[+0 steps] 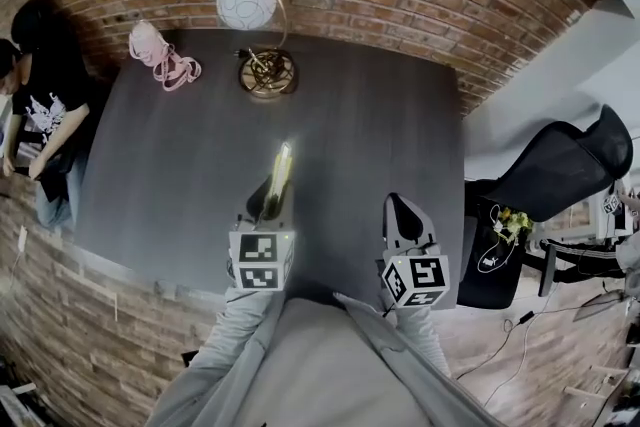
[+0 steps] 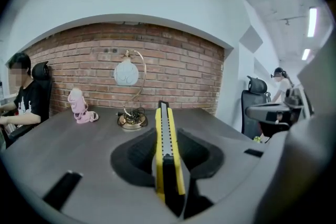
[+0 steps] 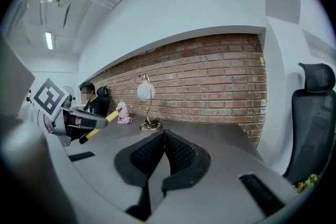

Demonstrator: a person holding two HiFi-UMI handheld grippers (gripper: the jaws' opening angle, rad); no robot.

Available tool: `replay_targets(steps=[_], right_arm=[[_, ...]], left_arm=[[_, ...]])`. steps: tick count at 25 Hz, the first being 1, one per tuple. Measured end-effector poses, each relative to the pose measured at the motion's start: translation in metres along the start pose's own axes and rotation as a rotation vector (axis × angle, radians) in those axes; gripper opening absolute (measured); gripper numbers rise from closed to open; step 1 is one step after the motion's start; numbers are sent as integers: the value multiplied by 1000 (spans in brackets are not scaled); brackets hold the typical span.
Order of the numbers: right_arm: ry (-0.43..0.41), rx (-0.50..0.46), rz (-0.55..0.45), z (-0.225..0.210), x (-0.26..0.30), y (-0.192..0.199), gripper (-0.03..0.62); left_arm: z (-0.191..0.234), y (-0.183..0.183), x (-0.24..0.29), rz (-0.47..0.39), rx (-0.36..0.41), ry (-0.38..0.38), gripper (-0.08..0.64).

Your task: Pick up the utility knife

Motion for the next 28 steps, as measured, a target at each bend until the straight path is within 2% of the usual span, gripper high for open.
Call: replay_targets(steps=[13,28], right_arm=[[-14,-1,-41,-5,6,-18,18],[-28,-5,-56,-7,4,-22,18]], left_arm=[[5,-49,-23,-171,1,7,132],[9,-47,-28,-176,-3,-14,131]])
Point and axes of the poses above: the fingertips, and each gripper's own axes: x forward along the fingers, z to its left, y out of its underside, the point moved 6 cm from there along -x, backward along the fingers, and after that the axes turned 10 degrees about -z, right-handed, at the moved point
